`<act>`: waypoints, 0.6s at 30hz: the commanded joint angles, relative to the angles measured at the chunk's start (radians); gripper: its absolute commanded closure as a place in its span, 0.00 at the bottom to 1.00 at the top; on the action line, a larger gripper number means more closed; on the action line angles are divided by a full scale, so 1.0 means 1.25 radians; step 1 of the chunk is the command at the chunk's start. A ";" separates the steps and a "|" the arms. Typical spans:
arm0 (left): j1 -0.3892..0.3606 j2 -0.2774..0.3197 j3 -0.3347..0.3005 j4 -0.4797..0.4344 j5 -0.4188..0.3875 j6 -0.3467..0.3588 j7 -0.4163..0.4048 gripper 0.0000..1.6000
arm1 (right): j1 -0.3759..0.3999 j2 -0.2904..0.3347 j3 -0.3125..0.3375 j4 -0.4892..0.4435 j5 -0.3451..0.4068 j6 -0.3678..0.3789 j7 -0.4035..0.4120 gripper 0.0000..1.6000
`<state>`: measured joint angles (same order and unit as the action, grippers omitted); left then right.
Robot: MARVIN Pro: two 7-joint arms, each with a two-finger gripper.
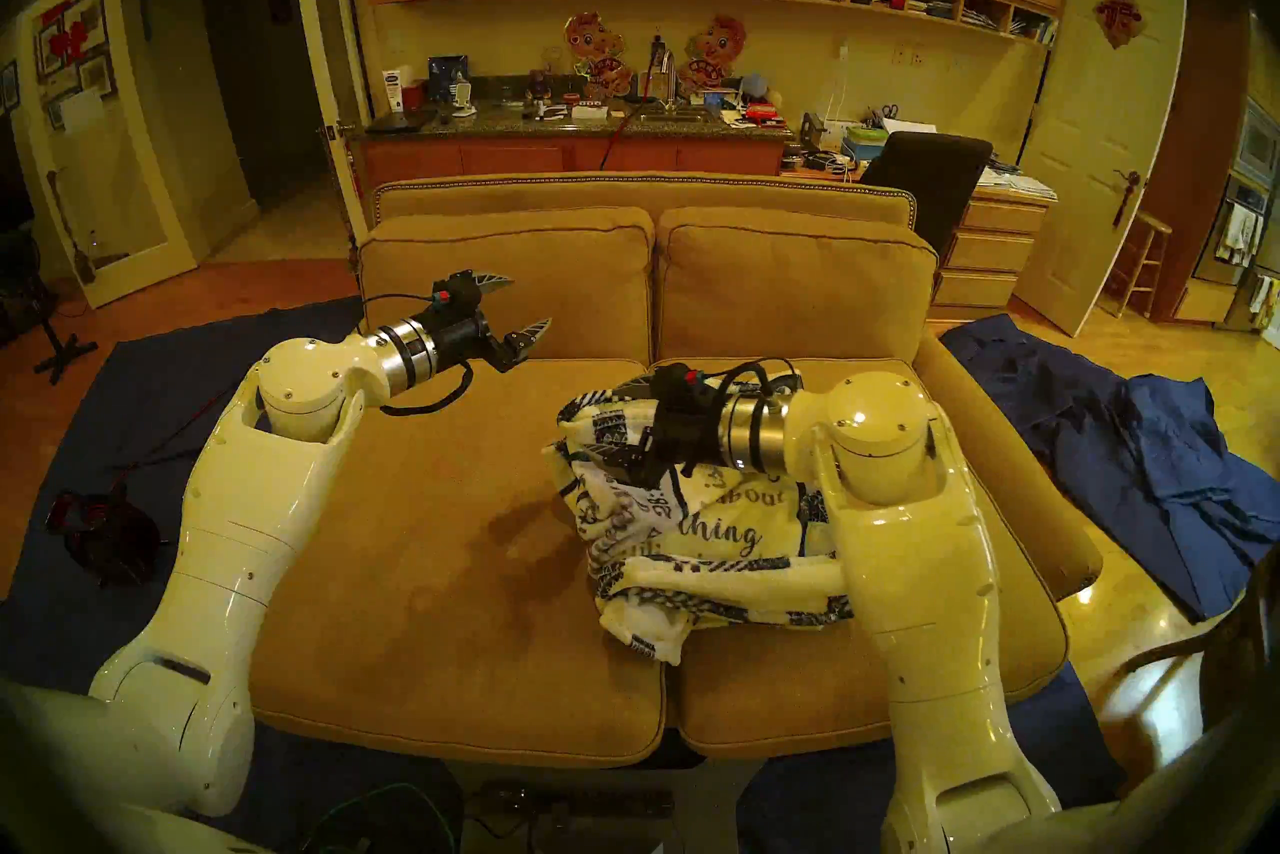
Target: Fold the blanket in half twice
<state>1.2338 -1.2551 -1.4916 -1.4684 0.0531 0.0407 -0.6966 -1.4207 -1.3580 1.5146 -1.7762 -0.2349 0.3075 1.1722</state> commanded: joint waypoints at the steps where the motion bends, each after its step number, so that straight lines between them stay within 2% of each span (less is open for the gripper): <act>1: -0.013 0.001 -0.002 -0.007 0.000 -0.003 0.001 0.00 | 0.054 -0.007 -0.040 0.025 -0.031 -0.036 -0.017 0.00; 12: -0.013 0.000 -0.003 -0.007 0.001 -0.003 0.000 0.00 | 0.077 0.003 -0.061 0.080 -0.065 -0.038 -0.017 0.03; 13: -0.013 0.000 -0.003 -0.007 0.001 -0.003 0.000 0.00 | 0.081 0.003 -0.065 0.089 -0.071 -0.043 -0.021 0.04; 14: -0.013 0.000 -0.003 -0.007 0.001 -0.003 0.000 0.00 | 0.083 0.002 -0.066 0.095 -0.071 -0.046 -0.023 0.09; 17: -0.013 0.000 -0.003 -0.007 0.001 -0.003 0.000 0.00 | 0.095 -0.001 -0.077 0.108 -0.078 -0.042 -0.019 0.12; 18: -0.013 0.000 -0.003 -0.007 0.001 -0.003 0.000 0.00 | 0.100 -0.003 -0.080 0.115 -0.080 -0.041 -0.020 0.18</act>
<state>1.2338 -1.2560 -1.4928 -1.4684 0.0548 0.0406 -0.6980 -1.3462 -1.3534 1.4269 -1.6520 -0.3248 0.2569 1.1501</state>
